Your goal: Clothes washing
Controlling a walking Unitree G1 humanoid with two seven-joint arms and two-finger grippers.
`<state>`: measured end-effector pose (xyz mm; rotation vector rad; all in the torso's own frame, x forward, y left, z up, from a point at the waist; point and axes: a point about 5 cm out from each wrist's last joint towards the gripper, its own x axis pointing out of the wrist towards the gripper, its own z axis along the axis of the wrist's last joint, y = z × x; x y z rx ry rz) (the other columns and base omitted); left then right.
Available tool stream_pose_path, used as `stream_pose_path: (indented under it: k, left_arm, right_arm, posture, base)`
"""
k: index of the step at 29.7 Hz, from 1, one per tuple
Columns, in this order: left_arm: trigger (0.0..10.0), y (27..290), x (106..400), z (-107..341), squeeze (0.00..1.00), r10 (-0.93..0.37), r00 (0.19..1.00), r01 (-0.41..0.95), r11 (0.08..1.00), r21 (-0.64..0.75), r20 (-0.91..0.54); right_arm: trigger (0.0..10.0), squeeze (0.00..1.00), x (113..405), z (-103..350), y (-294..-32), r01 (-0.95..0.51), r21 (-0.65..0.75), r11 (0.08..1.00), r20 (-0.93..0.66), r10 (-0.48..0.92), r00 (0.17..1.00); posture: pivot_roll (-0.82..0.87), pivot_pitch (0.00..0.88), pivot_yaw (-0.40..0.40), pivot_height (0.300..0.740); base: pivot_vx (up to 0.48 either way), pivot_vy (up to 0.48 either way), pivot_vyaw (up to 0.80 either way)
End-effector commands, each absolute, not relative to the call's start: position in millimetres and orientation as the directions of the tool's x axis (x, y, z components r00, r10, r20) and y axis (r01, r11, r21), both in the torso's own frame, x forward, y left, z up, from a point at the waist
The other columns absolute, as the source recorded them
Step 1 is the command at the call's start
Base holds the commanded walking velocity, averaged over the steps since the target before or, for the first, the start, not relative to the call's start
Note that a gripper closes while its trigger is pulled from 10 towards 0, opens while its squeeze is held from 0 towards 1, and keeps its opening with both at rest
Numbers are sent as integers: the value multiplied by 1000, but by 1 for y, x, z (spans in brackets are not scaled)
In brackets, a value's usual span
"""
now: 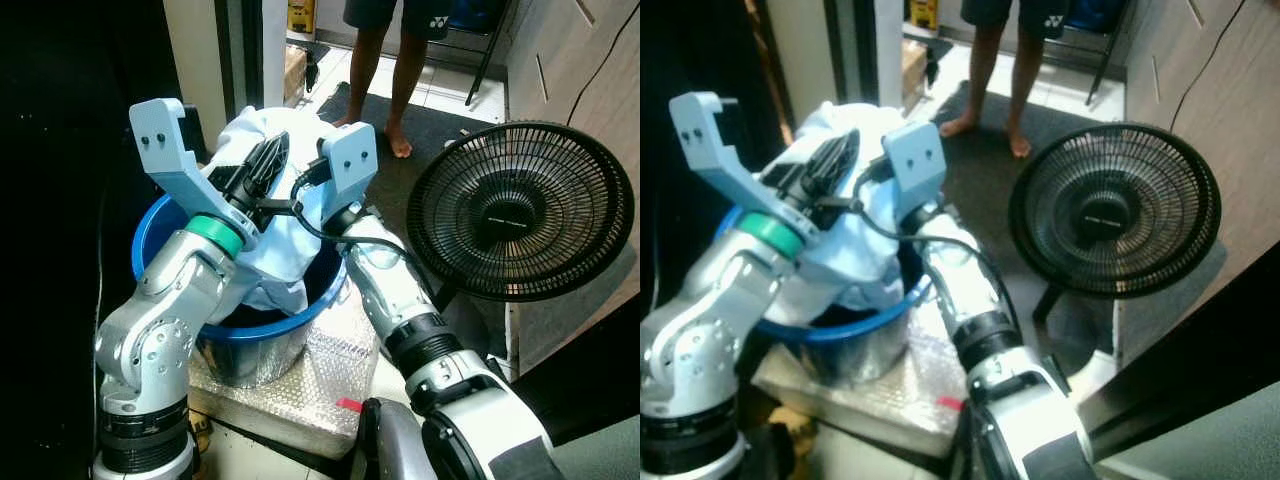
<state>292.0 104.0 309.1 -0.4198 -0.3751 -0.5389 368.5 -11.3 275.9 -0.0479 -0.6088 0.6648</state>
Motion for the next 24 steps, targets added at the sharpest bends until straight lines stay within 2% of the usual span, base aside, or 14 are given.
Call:
stream_pose_path:
  k: [1,8,9,10,18,21,24]
  left_arm:
    - [10000,98,294,304,0,-433,798,568,774,-281,419]
    - [10000,101,294,304,0,-418,809,542,803,-249,414]
    - [10000,101,294,303,1000,-417,808,542,803,-247,416]
    - [10000,100,293,303,1000,-427,803,549,800,-240,416]
    - [10000,98,284,296,1000,-486,779,586,789,-183,397]
    - [10000,101,276,289,1000,-522,765,609,776,-163,376]
    - [10000,104,261,288,1000,-584,724,663,736,-136,367]
  right_arm:
    - [0,0,361,283,-5,-592,-253,765,545,618,566]
    - [0,0,362,283,-9,-592,-216,777,557,596,578]
    - [1020,0,362,284,-10,-591,-212,779,561,592,579]
    - [10000,0,362,284,-11,-589,-202,783,569,583,580]
    - [10000,0,358,282,-22,-586,-183,790,596,563,573]
    - [10000,0,355,272,-35,-579,-169,798,585,554,592]
    - [10000,0,355,255,-55,-539,-147,830,549,521,653]
  posture:
    - [104,150,-53,486]
    - [106,149,-52,486]
    - [105,149,-51,486]
    - [106,149,-50,486]
    - [105,148,-46,486]
    - [104,150,-45,486]
    - [104,151,-45,486]
  base:
    - [0,0,0]
    - [0,0,0]
    - [0,0,0]
    - [0,0,0]
    - [0,0,0]
    - [0,0,0]
    - [0,0,0]
